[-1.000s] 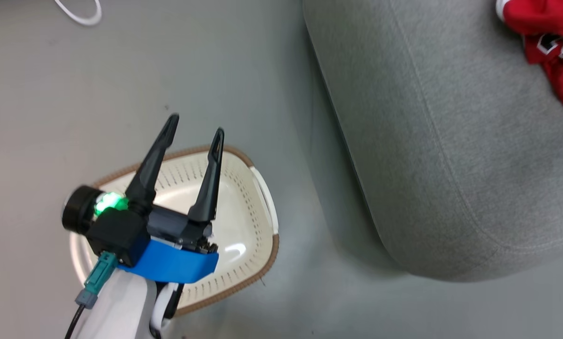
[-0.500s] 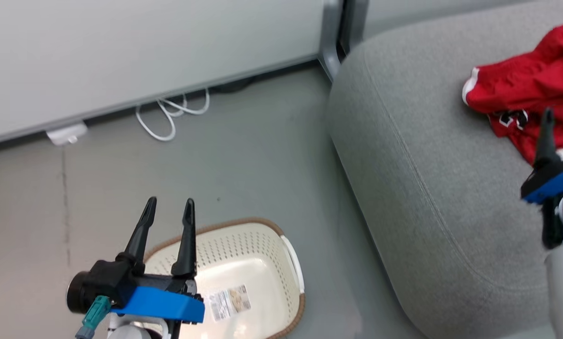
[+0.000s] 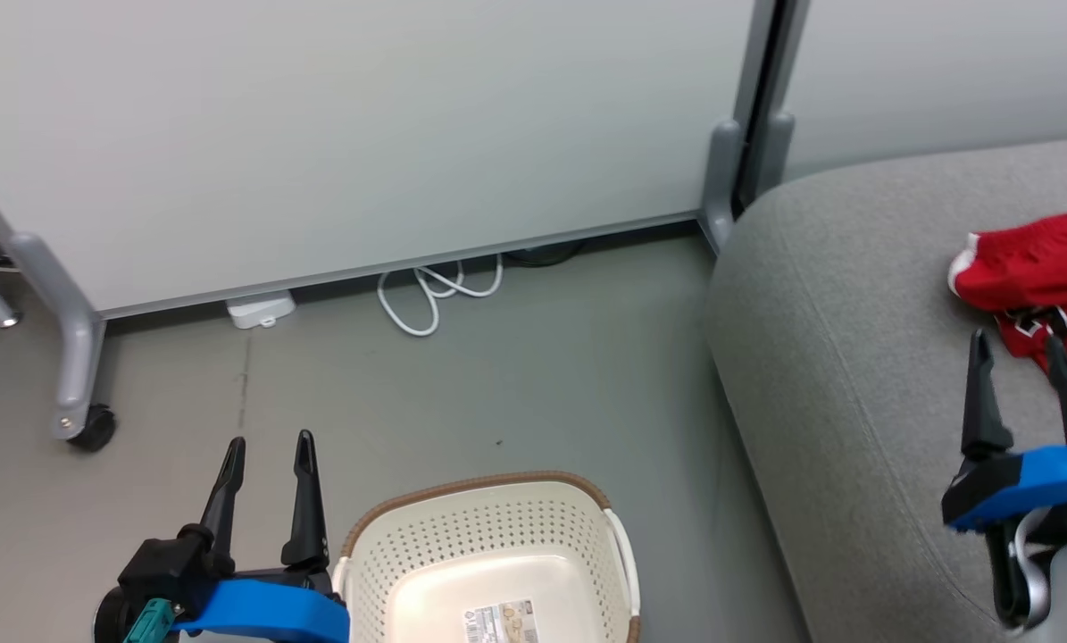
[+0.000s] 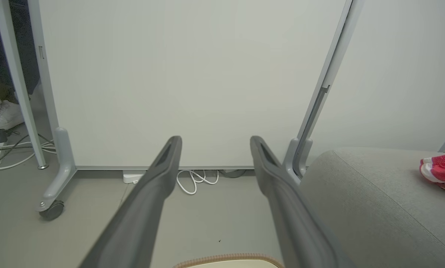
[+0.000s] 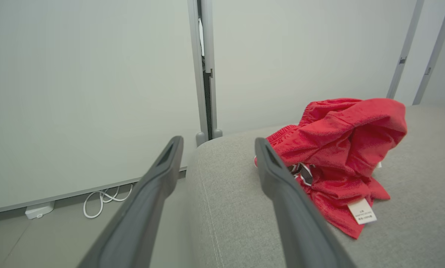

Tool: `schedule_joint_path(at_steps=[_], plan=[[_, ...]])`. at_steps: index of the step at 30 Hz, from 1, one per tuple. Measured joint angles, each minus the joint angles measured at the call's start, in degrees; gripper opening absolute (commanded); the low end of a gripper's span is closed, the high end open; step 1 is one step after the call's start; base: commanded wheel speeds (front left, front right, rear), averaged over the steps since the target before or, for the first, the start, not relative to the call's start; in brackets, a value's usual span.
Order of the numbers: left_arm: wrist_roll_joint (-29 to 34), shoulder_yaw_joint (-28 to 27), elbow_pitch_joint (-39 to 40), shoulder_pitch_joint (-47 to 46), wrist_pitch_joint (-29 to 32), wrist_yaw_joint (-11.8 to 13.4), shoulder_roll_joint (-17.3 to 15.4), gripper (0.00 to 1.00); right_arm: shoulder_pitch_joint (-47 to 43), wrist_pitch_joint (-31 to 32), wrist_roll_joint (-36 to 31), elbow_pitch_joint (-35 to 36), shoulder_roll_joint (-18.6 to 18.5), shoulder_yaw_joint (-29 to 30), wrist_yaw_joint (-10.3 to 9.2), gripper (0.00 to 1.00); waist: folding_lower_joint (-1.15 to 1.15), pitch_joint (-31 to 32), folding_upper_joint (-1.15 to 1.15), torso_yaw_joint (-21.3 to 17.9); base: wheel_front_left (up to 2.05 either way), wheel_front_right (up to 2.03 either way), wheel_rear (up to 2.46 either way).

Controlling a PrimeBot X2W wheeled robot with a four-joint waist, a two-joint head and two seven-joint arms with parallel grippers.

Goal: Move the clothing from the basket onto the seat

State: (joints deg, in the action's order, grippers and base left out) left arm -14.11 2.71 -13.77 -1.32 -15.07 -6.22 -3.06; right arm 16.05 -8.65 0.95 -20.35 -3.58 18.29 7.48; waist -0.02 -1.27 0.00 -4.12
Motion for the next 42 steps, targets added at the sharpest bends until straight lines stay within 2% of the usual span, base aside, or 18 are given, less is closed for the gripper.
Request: schedule_joint_path(at_steps=[4,9,20,42], plan=[[0.01,-0.96,-1.51,0.15,0.00,-0.18,0.05,1.00,-5.74,2.55,0.29,5.75,0.66,-3.16,0.00,1.00,0.01,1.12,0.00,2.12,0.00,0.00,0.00],[0.44,-1.68,-3.07,0.49,0.01,-0.66,-0.12,1.00,-11.03,3.58,4.03,10.36,0.67,-8.51,0.00,1.00,0.01,2.12,0.00,3.72,0.00,0.00,0.00],[0.00,-1.87,-5.68,0.60,0.01,-0.89,-0.73,1.00,-14.35,1.36,4.99,12.01,0.68,-16.07,0.00,1.00,0.02,2.50,0.00,4.60,0.00,0.00,0.00],[-0.52,0.68,-7.40,0.40,0.01,-0.99,-0.69,1.00,-14.39,-0.76,5.24,8.36,0.68,-15.73,0.00,1.00,0.02,2.46,0.00,5.20,0.00,0.00,0.00]])
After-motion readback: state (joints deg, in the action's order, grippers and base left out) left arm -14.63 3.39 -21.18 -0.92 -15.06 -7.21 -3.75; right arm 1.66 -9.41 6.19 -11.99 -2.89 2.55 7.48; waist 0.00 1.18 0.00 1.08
